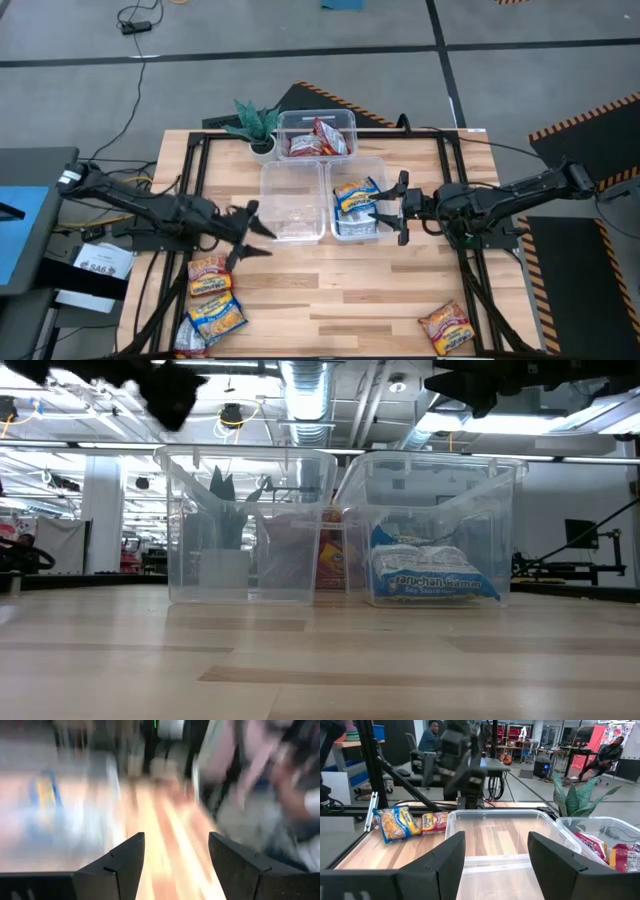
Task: Sort Maruchan noodles
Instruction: Put the red noodle pack into the bottom left transparent bin
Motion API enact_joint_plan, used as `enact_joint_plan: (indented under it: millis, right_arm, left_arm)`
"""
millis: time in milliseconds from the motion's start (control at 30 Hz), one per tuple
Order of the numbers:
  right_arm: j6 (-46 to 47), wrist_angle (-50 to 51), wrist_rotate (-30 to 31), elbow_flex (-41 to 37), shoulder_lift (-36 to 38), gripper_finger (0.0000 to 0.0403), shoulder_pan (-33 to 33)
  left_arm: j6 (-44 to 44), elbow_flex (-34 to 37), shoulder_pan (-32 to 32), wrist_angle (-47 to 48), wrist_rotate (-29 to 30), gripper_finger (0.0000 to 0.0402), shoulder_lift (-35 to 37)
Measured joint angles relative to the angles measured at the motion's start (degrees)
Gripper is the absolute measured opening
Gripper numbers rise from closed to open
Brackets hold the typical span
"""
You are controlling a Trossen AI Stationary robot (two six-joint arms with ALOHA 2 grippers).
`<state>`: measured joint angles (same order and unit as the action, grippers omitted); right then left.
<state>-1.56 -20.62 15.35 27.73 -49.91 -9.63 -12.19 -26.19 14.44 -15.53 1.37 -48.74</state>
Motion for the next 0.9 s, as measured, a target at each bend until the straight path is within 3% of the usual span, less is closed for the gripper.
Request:
enact_joint_plan:
  millis: [133, 200, 367, 567, 700, 900]
  right_arm:
    - [0.01, 0.16, -0.01, 0.00, 0.00, 0.0239, 0.00]
    - [0.02, 0.22, -0.01, 0.00, 0.00, 0.0239, 0.00]
    - [0.91, 0.28, -0.02, 0.00, 0.00, 0.0239, 0.00]
    - [1.54, 0.50, -0.02, 0.00, 0.00, 0.0239, 0.00]
    - [1.53, 0.49, -0.02, 0.00, 0.00, 0.0239, 0.00]
    - [1.55, 0.62, -0.02, 0.00, 0.00, 0.0239, 0.00]
  left_arm:
    - [-11.63, -12.23, 7.65, 33.84, 10.52, 0.0208, -3.28]
    - [-20.17, -17.44, 11.65, 48.13, 13.10, 0.0208, -6.21]
    - [-45.21, -23.04, 19.29, 69.29, 14.36, 0.0208, -14.47]
    - [-65.69, -20.70, 23.17, 81.04, 11.18, 0.0208, -24.33]
    - [-70.09, -19.18, 23.10, 82.02, 9.04, 0.0208, -29.76]
    - [-69.32, -18.52, 22.91, 77.17, 3.80, 0.0208, -34.62]
